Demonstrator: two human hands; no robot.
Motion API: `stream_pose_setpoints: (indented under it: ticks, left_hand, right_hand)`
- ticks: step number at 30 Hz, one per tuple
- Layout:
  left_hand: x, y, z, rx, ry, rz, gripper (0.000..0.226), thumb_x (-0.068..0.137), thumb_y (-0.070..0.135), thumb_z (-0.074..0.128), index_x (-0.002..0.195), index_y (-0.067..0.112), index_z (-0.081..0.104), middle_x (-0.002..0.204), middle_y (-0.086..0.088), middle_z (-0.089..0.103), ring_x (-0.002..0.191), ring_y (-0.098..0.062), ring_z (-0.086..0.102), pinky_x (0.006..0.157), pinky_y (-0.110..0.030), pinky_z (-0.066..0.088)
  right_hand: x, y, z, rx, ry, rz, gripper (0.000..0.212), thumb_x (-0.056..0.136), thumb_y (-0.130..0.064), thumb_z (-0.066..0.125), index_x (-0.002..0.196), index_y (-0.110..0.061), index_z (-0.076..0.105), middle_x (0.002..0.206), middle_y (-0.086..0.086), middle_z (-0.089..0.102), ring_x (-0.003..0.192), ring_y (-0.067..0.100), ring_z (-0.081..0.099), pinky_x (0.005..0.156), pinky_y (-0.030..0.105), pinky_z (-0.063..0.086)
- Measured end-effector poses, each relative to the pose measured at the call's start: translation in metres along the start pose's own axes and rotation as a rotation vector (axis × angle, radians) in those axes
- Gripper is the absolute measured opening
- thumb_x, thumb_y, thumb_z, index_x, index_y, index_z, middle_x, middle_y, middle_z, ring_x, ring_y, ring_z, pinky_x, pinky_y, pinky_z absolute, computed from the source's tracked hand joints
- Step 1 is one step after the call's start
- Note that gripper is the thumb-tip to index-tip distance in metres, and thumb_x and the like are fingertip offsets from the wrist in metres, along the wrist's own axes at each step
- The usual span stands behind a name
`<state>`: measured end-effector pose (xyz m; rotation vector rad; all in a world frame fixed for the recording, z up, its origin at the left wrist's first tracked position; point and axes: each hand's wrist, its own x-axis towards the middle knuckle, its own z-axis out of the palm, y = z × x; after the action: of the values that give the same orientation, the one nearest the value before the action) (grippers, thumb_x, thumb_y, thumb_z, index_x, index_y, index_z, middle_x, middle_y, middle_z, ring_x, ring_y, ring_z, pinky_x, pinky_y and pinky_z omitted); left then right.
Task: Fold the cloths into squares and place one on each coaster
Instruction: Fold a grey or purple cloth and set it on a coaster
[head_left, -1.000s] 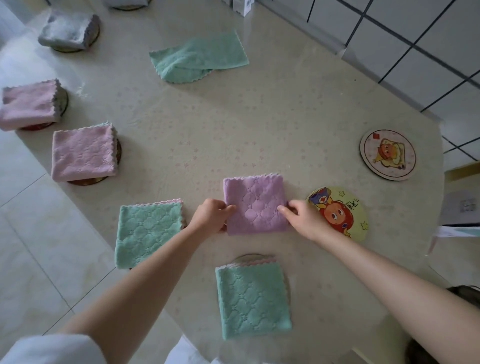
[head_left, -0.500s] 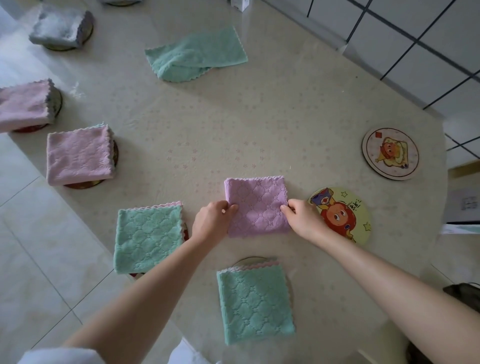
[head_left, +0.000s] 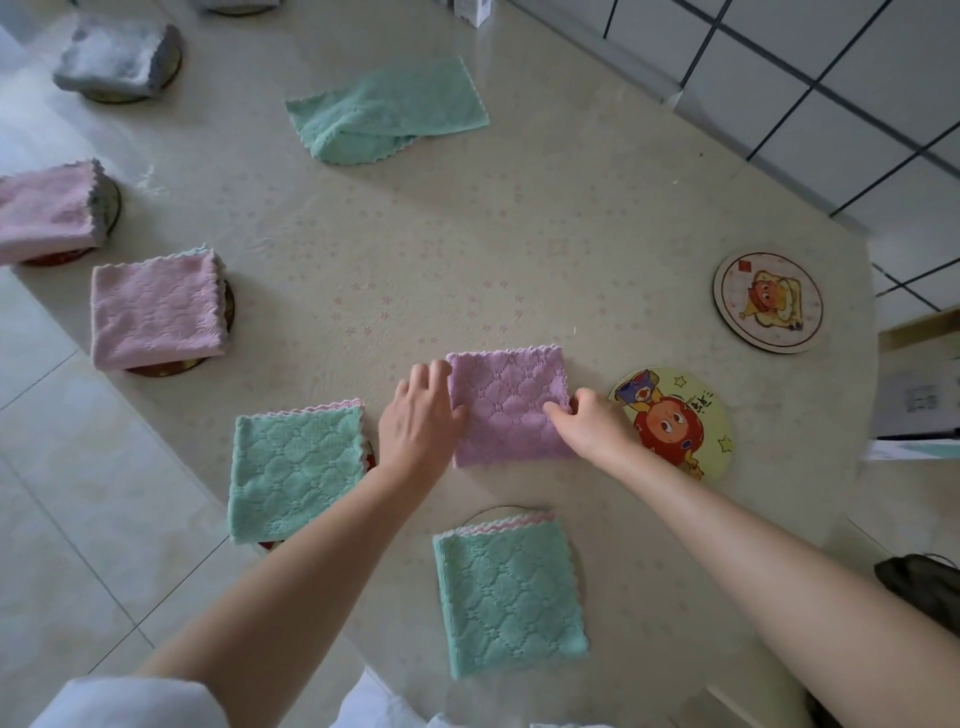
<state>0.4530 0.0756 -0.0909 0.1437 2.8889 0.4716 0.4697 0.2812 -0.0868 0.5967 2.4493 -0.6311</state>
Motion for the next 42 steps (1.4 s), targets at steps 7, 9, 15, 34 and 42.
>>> stream_pose_setpoints:
  ticks: [7,9,15,34,42]
  left_hand:
    - [0.008,-0.019,0.014,0.192,-0.143,0.487,0.065,0.092,0.055,0.037,0.149,0.028,0.024,0.158,0.002,0.019,0.146,-0.026,0.012,0.117,-0.047,0.015]
    - [0.011,-0.024,0.014,0.186,-0.164,0.402,0.067,0.095,0.053,0.037,0.152,0.028,0.014,0.16,0.003,0.009,0.147,-0.025,0.004,0.119,-0.046,0.008]
    - [0.026,-0.02,0.002,0.079,-0.086,0.301,0.059,0.092,0.04,0.053,0.145,0.021,0.035,0.15,-0.003,0.037,0.14,-0.027,0.026,0.112,-0.041,0.023]
    - [0.042,0.002,-0.014,-0.633,-0.299,-0.405,0.014,0.076,0.011,0.069,0.088,0.016,0.07,0.073,-0.001,0.063,0.065,-0.014,0.055,0.056,-0.022,0.044]
    - [0.026,0.038,-0.019,-1.058,-0.317,-0.482,0.012,0.086,0.004,0.059,0.077,0.009,0.054,0.078,-0.01,0.058,0.071,-0.021,0.059,0.07,-0.035,0.054]
  right_hand:
    - [-0.02,-0.006,0.008,-0.168,0.05,-0.012,0.052,0.082,-0.061,0.055,0.098,-0.015,0.036,0.099,0.008,0.058,0.091,0.03,0.061,0.063,0.031,0.043]
    - [-0.023,-0.003,0.008,-0.152,0.057,0.003,0.05,0.084,-0.056,0.057,0.102,-0.013,0.039,0.103,0.01,0.061,0.09,0.031,0.061,0.061,0.031,0.042]
    - [-0.032,0.008,0.011,-0.143,0.088,0.084,0.04,0.089,-0.043,0.056,0.108,-0.008,0.049,0.107,0.012,0.063,0.095,0.032,0.061,0.065,0.031,0.043]
    - [-0.031,0.022,0.018,0.942,-0.179,0.298,0.013,0.079,-0.013,0.072,0.081,-0.01,0.059,0.078,0.008,0.06,0.069,0.02,0.056,0.066,0.033,0.048]
    - [-0.032,0.051,-0.012,1.174,-0.163,0.147,0.015,0.083,-0.009,0.067,0.095,-0.008,0.058,0.095,0.012,0.064,0.083,0.022,0.064,0.073,0.036,0.058]
